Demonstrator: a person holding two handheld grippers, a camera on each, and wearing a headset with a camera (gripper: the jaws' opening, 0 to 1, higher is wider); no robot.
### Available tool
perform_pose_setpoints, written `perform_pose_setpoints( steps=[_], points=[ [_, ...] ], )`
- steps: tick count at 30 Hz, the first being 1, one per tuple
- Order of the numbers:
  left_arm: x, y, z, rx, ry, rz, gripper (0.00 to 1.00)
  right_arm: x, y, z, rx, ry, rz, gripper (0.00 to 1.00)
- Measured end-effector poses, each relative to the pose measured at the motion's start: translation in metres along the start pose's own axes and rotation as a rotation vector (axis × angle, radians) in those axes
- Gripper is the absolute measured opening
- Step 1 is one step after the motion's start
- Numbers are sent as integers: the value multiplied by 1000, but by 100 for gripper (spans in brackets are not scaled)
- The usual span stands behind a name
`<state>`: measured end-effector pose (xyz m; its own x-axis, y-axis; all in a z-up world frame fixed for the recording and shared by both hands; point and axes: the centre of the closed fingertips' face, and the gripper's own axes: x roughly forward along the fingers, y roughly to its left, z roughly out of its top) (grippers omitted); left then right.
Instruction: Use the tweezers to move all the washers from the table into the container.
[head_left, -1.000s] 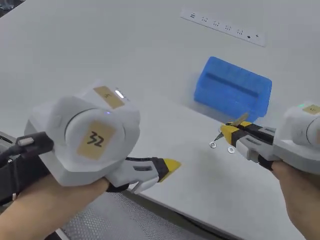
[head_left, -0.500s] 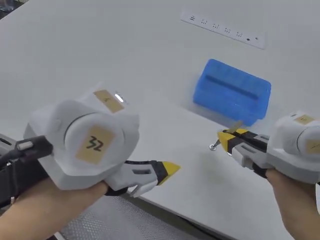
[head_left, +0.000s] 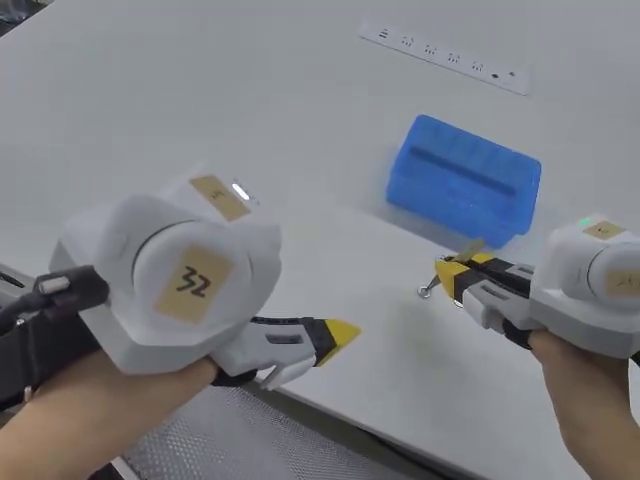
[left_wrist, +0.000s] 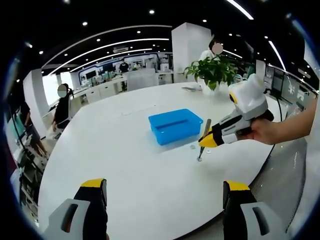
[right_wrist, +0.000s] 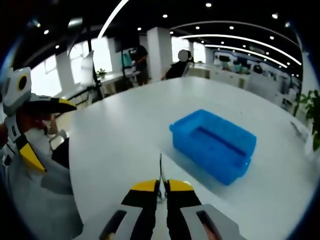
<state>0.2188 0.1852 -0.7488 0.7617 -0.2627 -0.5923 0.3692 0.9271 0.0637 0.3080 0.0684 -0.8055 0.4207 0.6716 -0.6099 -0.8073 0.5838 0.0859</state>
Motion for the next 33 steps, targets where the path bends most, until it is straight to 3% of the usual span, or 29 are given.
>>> perform_pose_setpoints(
  steps=[6, 11, 15, 33],
  points=[
    [-1, 1, 1, 1, -2, 3, 99, -7, 2, 21, 1, -47, 2, 2],
    [-1, -2, 1, -1, -5, -4, 99, -12, -5, 38, -27, -76, -11, 2],
    [0, -3, 1, 0, -5, -7, 99, -14, -12, 49, -8, -98, -16, 2],
    [0, 0, 1, -1, -7, -2, 98, -15, -38, 85, -20, -173, -79, 2]
  ],
)
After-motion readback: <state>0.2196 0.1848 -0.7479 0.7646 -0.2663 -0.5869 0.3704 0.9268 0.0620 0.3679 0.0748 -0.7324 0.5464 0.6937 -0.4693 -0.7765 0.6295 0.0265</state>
